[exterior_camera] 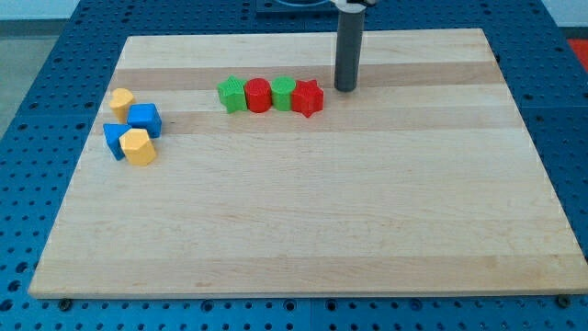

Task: Push the red star into the red circle

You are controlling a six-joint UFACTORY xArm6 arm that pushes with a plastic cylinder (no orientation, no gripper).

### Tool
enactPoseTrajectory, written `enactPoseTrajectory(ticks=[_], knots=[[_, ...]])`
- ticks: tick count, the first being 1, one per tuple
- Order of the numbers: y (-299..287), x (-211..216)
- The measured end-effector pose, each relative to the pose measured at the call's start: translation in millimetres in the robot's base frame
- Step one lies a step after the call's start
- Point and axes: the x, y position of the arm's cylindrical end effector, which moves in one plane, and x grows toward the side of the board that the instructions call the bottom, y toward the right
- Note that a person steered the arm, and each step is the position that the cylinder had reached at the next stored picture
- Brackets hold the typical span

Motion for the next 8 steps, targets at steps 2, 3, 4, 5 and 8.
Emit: enactPoseTrajectory(ticks=[2,3,4,5,8], knots=[[0.0,13.9],[-2.7,16.3],[-12.3,16.3],[-29.0,16.3],[-83.5,16.3]])
